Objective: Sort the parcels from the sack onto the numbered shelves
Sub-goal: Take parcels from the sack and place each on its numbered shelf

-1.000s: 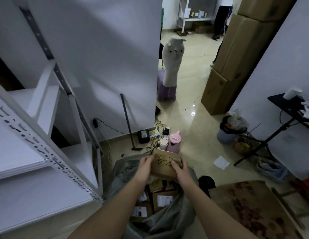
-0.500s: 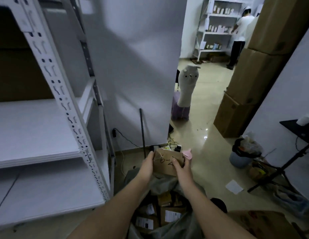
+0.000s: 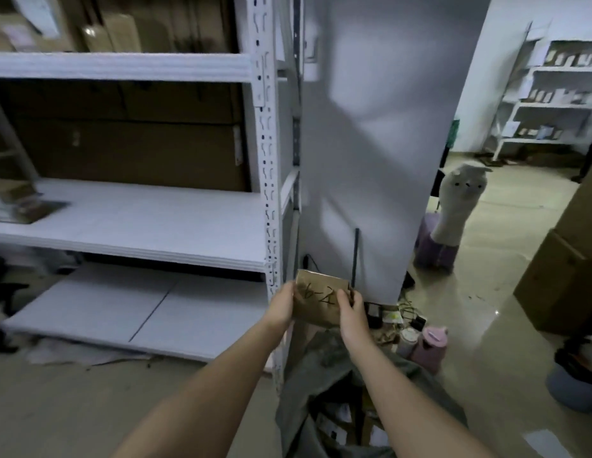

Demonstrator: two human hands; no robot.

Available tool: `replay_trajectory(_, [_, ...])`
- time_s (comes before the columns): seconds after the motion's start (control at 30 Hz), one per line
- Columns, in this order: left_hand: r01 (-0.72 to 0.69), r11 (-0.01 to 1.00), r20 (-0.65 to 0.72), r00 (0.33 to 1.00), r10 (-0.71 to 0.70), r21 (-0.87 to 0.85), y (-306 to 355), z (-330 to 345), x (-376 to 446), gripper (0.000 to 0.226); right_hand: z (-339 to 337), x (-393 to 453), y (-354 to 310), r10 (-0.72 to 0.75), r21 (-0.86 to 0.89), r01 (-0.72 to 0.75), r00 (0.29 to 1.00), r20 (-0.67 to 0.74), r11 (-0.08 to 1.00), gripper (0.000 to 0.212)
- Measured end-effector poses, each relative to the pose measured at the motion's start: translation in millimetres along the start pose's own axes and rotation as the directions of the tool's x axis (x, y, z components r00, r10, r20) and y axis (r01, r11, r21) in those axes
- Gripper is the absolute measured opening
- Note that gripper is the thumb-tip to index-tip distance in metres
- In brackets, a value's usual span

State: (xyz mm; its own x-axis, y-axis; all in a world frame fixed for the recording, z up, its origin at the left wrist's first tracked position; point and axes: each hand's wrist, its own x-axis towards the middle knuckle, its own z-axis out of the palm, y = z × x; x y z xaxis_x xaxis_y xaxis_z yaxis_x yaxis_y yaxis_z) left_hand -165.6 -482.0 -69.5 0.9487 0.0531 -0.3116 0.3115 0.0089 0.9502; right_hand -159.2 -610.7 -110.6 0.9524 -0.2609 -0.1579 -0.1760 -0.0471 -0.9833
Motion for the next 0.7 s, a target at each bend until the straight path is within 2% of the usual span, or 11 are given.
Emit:
replay_trajectory(0.23, [-0.058, 0.997, -0.184, 0.982, 0.048, -0.046, 13.0, -110.0, -15.4, 0.028, 104.9, -27.8, -27.6, -0.055, -0.025, 0.061, 0.982, 0.178, 0.998, 0.039])
replay_trajectory(0.33, [-0.064, 0.998, -0.231, 0.971, 0.056, -0.026, 15.6, -171.8, -20.6, 0.031, 166.3, -43.0, -36.9, -0.076, -0.053, 0.091, 0.968, 0.241, 0.994, 0.042])
replay_trajectory(0.53, [-0.088, 0.996, -0.303, 0.950, 0.076, -0.028, 19.9, -307.2, -23.1, 0.031, 304.6, -72.6, -45.5, -0.103, 0.002, 0.108, 0.939, 0.327, 0.994, 0.041])
replay_trajectory(0.63, [-0.086, 0.995, -0.345, 0.936, 0.067, -0.040, 21.8, -374.1, -21.1, 0.036, 371.4, -88.7, -49.3, -0.108, 0.024, 0.106, 0.930, 0.351, 0.994, 0.034])
replay_trajectory(0.7, [-0.085, 0.995, -0.362, 0.930, 0.063, -0.044, 26.7, -417.7, -20.1, 0.034, 412.6, -100.0, -56.0, -0.126, 0.026, 0.125, 0.926, 0.357, 0.992, 0.022])
